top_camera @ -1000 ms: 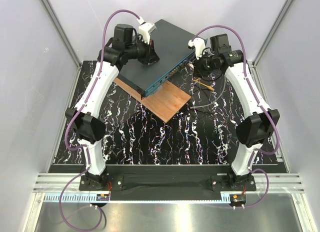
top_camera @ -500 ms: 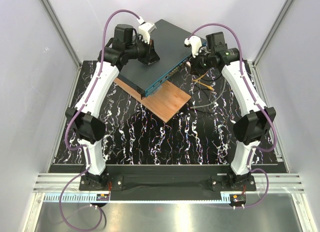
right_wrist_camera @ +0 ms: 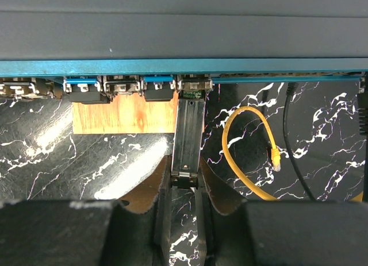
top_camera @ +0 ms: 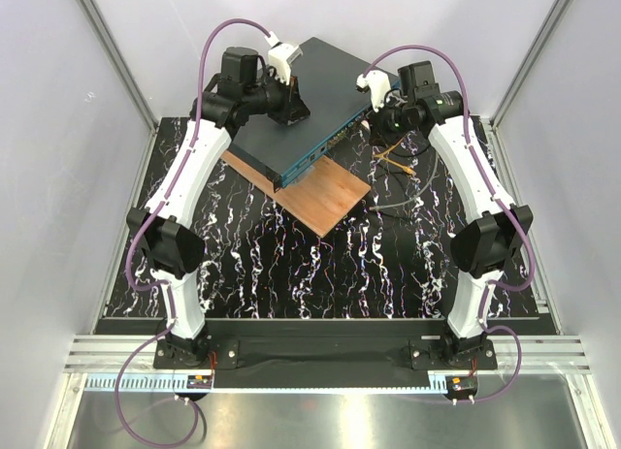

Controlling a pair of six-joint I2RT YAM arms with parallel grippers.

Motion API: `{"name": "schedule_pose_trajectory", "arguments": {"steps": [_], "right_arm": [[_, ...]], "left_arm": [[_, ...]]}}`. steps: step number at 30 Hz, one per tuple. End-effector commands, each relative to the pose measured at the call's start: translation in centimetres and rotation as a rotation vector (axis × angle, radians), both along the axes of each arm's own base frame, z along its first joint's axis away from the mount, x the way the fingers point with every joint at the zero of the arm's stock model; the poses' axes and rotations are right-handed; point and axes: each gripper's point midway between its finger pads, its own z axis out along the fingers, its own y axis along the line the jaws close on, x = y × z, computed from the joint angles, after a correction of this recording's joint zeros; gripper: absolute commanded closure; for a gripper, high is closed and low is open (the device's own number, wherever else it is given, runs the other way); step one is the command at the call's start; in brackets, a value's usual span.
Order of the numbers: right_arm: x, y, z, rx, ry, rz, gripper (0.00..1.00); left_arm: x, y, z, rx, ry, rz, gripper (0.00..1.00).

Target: Insert the plug into the switch port

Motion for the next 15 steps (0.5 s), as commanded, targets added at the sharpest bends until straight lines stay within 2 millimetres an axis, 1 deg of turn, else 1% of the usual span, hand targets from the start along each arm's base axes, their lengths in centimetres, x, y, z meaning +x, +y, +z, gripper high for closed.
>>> {"name": "schedule_pose_trajectory", "arguments": {"steps": [1,6,10,11,12,15], "right_arm": [[0.3,1.5,1.7,0.032,-0.054,0.042,1.00],[0.3,2.0,1.6,0.041,-0.044,0.067,1.00],[0.4,2.5,2.1,0.060,-0.046,0.089,1.00],[0.3,2.7,2.0,0.065,-0.037,0.098,1.00],[0.2,2.7,1.4,0.060,-0.014,0.105,1.00],[0.3,3.0,2.0,0.069,-0.017,0.117,1.00]], "left_arm": [[-0.2,0.6,1.8,-0.028,-0.032,0.020,0.88],[-0.3,0.5,1.9,-0.032,-0.030,0.016,0.88],[-0.3,0.6,1.8,-0.033,-0.029,0.018,0.88],[-0.3,0.6,1.9,-0.035,-0.028,0.018,0.88],[-0.3,0.5,1.8,-0.035,-0.028,0.015,0.88],[-0.2,0.7,1.9,-0.038,-0.030,0.021,0.88]]}}
